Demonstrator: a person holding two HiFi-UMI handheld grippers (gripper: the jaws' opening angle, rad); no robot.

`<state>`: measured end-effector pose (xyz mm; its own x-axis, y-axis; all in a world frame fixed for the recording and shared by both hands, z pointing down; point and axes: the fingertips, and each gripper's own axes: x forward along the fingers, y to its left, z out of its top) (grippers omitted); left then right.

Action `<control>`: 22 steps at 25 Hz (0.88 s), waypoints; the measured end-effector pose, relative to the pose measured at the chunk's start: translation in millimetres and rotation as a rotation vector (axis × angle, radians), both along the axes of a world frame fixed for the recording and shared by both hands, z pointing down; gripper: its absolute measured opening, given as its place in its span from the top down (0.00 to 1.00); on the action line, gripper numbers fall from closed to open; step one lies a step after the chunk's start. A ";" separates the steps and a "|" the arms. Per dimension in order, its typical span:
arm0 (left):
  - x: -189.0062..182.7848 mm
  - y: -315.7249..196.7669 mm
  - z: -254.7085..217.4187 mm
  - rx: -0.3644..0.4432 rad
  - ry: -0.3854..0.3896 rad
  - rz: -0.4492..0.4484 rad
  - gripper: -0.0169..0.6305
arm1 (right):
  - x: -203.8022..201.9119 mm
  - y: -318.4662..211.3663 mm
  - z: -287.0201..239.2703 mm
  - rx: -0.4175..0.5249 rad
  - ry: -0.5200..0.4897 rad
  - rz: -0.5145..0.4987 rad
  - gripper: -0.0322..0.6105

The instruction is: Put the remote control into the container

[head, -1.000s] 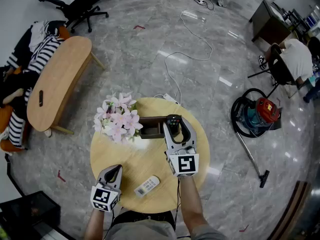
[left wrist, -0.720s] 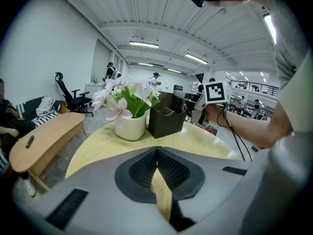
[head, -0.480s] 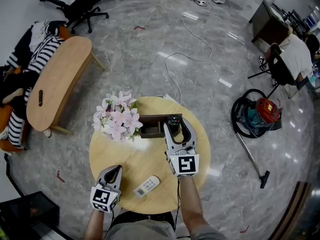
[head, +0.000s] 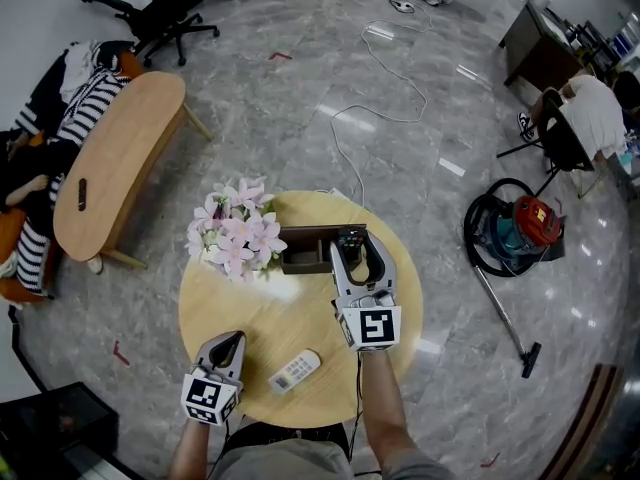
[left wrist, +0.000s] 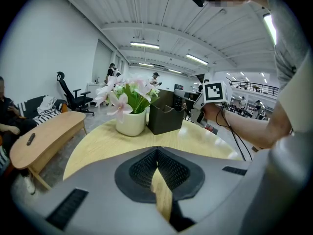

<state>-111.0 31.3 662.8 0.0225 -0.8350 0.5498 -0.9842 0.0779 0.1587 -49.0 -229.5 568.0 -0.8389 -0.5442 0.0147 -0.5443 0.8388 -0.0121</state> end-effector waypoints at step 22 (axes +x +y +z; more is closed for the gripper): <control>-3.9 1.1 -8.2 0.019 0.005 -0.008 0.96 | -1.5 -4.7 2.4 -0.013 0.059 0.040 0.62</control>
<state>-114.9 32.4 654.6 0.0188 -0.8454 0.5338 -0.9828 0.0824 0.1651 -50.4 -234.2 570.4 -0.8141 -0.5765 0.0705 -0.5773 0.8165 0.0107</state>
